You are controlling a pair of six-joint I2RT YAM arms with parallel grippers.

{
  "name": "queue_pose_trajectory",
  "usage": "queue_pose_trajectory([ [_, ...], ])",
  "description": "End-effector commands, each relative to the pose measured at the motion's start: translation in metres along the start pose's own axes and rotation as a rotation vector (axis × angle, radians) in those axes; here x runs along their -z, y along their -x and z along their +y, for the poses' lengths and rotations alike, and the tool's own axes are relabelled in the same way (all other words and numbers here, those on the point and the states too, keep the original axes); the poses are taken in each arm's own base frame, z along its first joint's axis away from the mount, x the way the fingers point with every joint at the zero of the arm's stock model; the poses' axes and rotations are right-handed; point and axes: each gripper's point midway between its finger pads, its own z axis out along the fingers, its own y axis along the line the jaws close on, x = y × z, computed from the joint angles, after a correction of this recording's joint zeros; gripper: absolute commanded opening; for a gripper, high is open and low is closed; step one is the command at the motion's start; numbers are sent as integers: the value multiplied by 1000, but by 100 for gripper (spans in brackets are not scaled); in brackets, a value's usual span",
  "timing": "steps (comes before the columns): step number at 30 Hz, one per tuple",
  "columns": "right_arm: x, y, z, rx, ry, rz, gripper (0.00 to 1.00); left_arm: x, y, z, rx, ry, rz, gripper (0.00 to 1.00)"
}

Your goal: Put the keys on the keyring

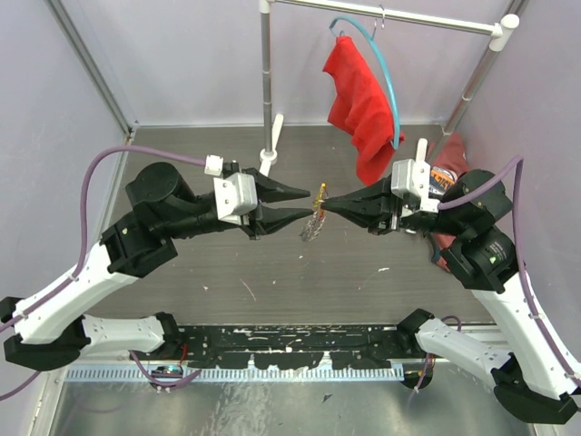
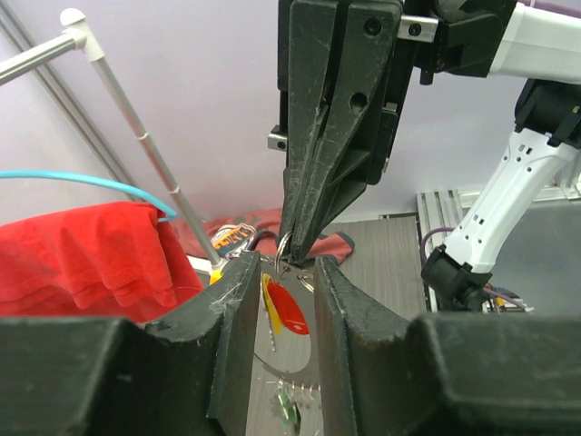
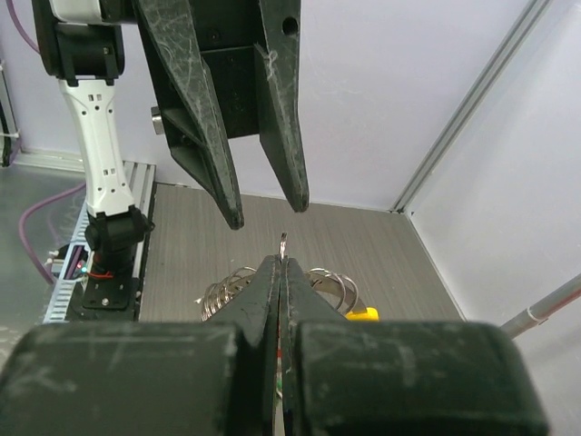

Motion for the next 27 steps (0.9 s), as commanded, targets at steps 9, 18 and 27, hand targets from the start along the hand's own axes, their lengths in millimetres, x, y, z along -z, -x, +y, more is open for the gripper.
queue_pose_trajectory([
  [9,6,39,11,70,40,-97,1,-10,-4,-6,9,-50,13,32],
  [18,7,38,14,70,51,-98,1,-11,-2,-6,14,-53,4,11],
  [27,8,31,14,66,50,-68,6,-7,-1,0,13,-19,25,0],
])
